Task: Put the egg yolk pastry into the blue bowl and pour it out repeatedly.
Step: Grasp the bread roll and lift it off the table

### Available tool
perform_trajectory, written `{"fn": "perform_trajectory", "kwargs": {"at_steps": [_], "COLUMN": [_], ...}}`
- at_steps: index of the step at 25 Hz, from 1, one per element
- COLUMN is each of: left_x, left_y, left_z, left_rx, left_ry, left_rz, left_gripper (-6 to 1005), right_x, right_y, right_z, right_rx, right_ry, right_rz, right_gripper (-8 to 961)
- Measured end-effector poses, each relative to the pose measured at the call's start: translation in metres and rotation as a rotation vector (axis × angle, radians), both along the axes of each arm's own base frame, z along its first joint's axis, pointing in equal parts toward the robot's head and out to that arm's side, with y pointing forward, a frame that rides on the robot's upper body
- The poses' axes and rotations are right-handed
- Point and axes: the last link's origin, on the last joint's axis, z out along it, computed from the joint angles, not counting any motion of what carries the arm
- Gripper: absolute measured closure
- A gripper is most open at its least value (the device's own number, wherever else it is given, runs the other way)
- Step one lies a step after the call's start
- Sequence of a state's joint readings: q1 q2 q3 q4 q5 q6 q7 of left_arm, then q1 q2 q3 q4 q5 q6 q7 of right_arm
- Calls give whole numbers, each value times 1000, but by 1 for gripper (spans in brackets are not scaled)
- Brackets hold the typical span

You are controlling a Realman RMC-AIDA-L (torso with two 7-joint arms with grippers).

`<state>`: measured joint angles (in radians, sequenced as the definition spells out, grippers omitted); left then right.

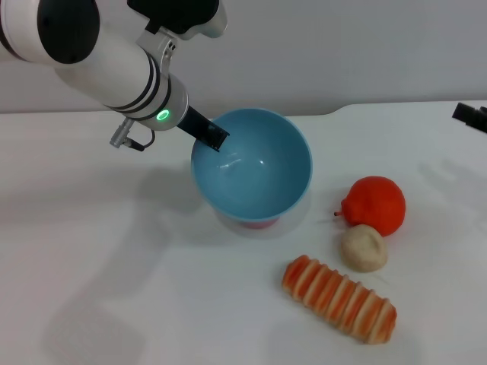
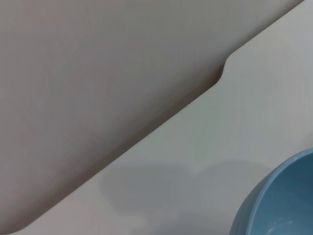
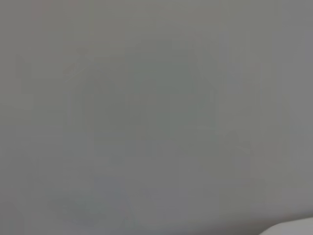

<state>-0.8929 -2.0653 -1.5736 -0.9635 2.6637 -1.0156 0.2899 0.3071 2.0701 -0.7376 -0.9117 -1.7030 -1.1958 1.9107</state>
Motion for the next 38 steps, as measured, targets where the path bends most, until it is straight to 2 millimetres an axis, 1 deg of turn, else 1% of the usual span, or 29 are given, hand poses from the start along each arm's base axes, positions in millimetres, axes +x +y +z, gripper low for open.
{"fn": "perform_trajectory", "kwargs": {"at_steps": [3, 5, 6, 8, 10, 16, 22, 27, 30, 34, 38], "left_x": [-1, -2, -3, -3, -4, -4, -5, -5, -5, -7, -6], "left_y": [0, 0, 0, 1, 1, 2, 2, 3, 3, 3, 3], "left_z": [-1, 0, 0, 0, -1, -2, -2, -2, -2, -2, -2], "left_rx": [7, 14, 19, 24, 25, 28, 31, 32, 33, 33, 34], "left_ry": [-6, -10, -13, -16, -15, -17, -16, -16, -16, -14, -13], "left_rz": [7, 16, 23, 25, 25, 22, 15, 13, 13, 17, 13], "left_gripper": [1000, 1000, 1000, 1000, 1000, 1000, 1000, 999, 999, 999, 999], "right_x": [-9, -12, -11, -11, -13, -33, -42, -45, -42, -36, -22], "right_y": [-1, 1, 3, 8, 12, 16, 18, 16, 12, 6, -3], "right_z": [13, 15, 13, 8, 3, -8, -40, -60, -64, -60, -49], "right_rx": [-86, -174, -229, -321, -381, -513, -673, -767, -798, -812, -811], "right_ry": [160, 212, 206, 175, 147, 159, 123, 85, 67, 80, 95], "right_rz": [-70, -139, -182, -252, -281, -258, -296, -323, -347, -369, -417], "right_gripper": [341, 341, 341, 341, 341, 341, 340, 340, 340, 341, 341]}}
